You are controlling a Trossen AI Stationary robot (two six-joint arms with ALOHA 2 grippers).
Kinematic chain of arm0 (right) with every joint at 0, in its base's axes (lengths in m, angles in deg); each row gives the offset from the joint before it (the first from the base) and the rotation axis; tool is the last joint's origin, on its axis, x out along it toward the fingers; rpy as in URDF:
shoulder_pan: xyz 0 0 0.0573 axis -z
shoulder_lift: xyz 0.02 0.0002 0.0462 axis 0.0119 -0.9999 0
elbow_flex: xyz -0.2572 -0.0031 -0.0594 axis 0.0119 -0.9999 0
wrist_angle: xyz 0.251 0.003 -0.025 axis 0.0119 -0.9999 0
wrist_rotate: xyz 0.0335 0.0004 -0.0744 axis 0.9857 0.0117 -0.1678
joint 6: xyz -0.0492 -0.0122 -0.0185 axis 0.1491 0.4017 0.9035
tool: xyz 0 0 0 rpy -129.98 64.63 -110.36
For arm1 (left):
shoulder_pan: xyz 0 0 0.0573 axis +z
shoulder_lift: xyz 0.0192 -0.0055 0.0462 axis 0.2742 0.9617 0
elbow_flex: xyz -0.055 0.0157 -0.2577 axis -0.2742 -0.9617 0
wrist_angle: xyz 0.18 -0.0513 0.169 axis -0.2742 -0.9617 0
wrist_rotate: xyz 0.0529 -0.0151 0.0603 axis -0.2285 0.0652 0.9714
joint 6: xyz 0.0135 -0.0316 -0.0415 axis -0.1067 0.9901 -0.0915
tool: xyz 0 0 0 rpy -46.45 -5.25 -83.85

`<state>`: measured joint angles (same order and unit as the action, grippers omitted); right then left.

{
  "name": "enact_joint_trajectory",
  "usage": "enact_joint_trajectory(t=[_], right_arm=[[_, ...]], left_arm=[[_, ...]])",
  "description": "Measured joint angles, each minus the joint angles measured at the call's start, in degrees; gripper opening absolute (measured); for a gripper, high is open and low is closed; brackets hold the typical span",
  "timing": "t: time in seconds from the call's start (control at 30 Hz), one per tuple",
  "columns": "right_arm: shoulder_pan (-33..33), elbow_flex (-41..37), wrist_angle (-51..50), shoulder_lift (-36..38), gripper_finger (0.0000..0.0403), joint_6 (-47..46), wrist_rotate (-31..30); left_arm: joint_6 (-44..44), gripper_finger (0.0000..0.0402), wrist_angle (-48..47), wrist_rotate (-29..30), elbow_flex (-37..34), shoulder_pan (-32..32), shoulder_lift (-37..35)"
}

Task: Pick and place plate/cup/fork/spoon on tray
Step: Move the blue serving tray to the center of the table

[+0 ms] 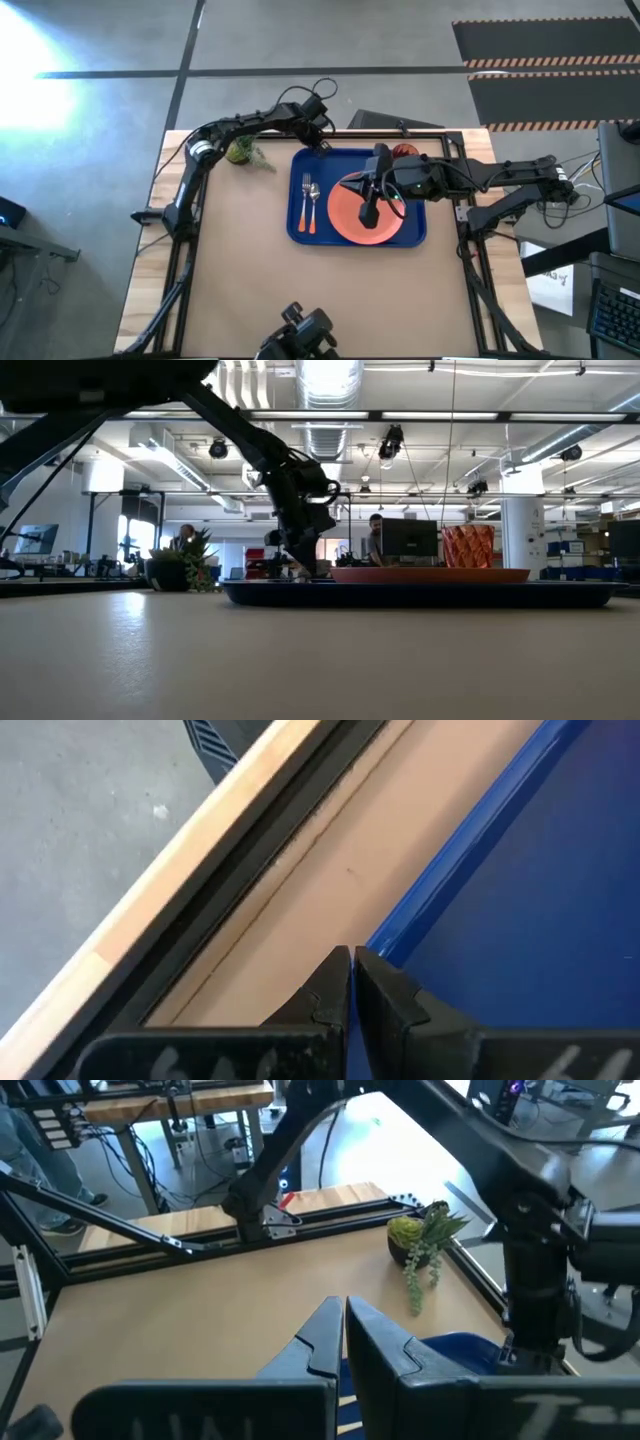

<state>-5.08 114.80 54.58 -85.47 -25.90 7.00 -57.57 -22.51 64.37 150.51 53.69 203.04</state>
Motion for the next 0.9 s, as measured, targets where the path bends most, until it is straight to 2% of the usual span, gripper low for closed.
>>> enact_joint_trajectory(t=[0.5, 0.9], right_arm=[[0.00, -0.07, 0.69, 0.02, 0.0009, -0.02, 0.00], [0.00, -0.11, 0.65, 0.02, 0.0009, -0.12, 0.00]], left_arm=[[1.22, 0.0000, 0.41, -1.48, -0.29, -0.31, 1.89], [1.24, 0.0000, -2.47, -1.04, -1.85, -5.16, 1.76]])
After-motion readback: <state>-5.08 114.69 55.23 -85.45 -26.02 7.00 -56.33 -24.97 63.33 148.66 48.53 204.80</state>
